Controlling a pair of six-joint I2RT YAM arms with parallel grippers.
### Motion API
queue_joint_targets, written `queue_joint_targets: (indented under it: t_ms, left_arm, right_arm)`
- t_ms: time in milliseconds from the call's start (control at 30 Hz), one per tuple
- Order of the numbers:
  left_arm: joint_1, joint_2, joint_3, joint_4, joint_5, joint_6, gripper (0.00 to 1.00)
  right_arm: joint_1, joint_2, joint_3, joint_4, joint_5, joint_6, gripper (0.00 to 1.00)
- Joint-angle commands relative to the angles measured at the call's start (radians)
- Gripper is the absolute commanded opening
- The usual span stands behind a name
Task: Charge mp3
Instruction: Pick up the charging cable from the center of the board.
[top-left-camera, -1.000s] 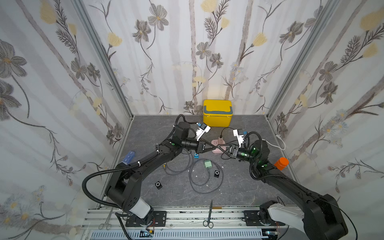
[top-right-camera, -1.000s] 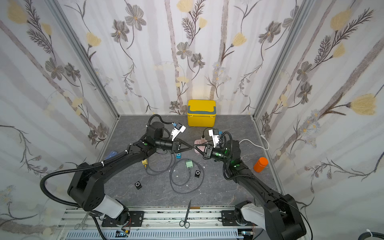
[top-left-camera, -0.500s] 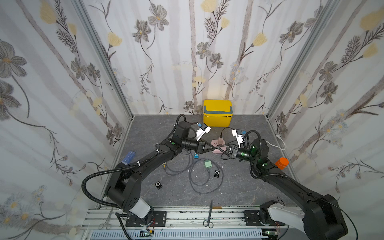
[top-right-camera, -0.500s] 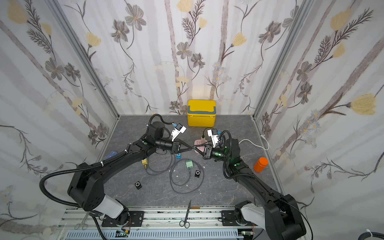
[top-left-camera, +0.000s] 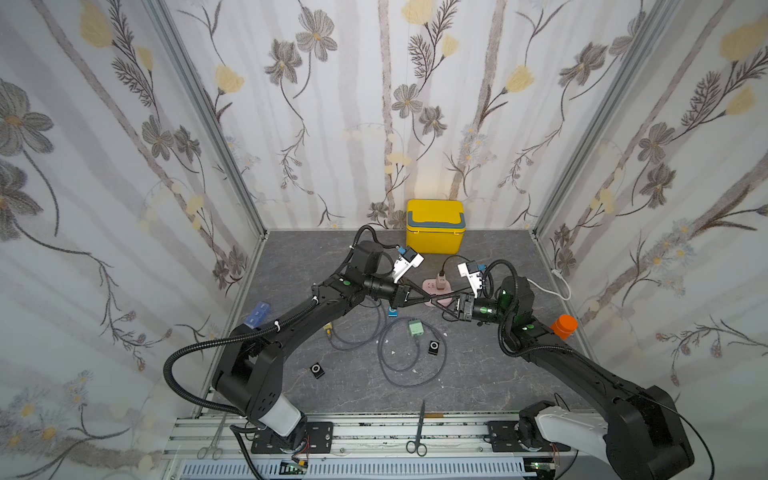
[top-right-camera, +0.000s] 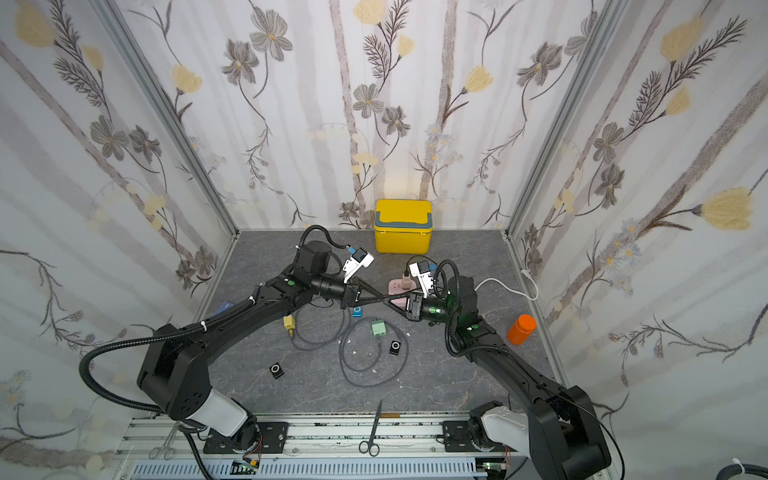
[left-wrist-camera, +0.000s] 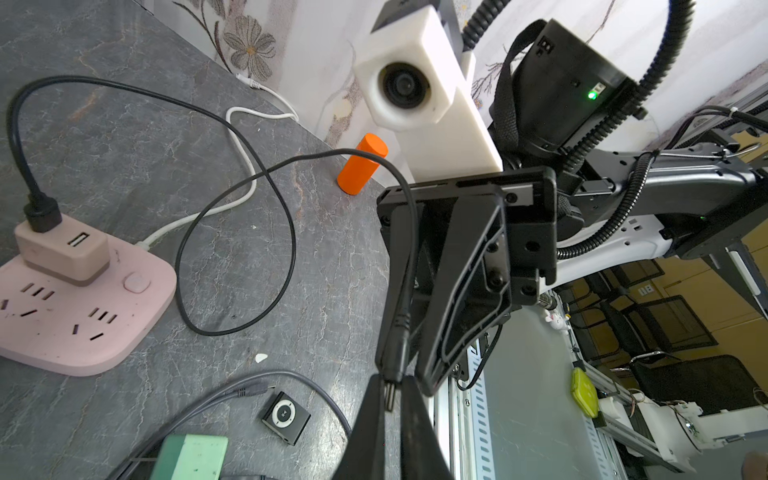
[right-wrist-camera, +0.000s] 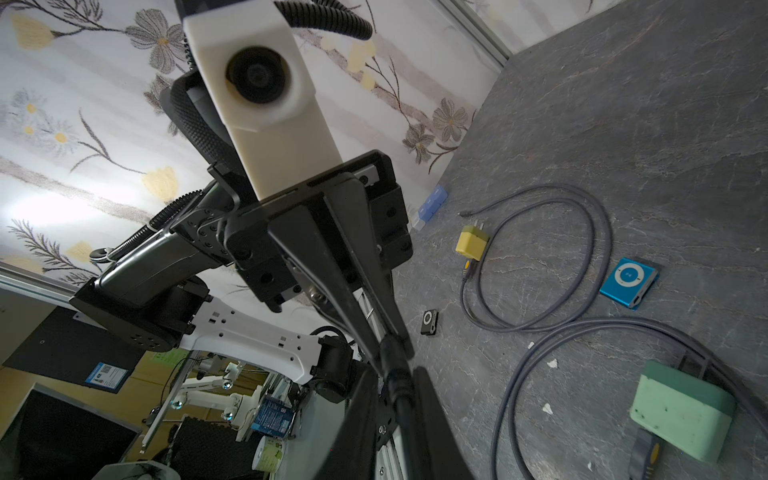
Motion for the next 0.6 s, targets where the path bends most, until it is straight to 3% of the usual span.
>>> queue_joint_targets:
  t_ms: [0,200,567]
  left_arm:
    - [0.001,0.003,0.017,-0.030,0.020,0.049,0.00]
    - [0.001,-0.002,0.013,-0.060,0.023,0.067,0.00]
    - [0.000,-0.004,0.014,-0.058,0.035,0.071,0.00]
  right_arm:
    - [0.000,-0.011,0.003,0.013,-0.025,-0.014,0.17]
    - [-0.020,-0.027,0.006,0.019,0.003,0.000,0.27]
    - [-0.027,0.013,-0.002,0.061,-0.029,0.032,0.25]
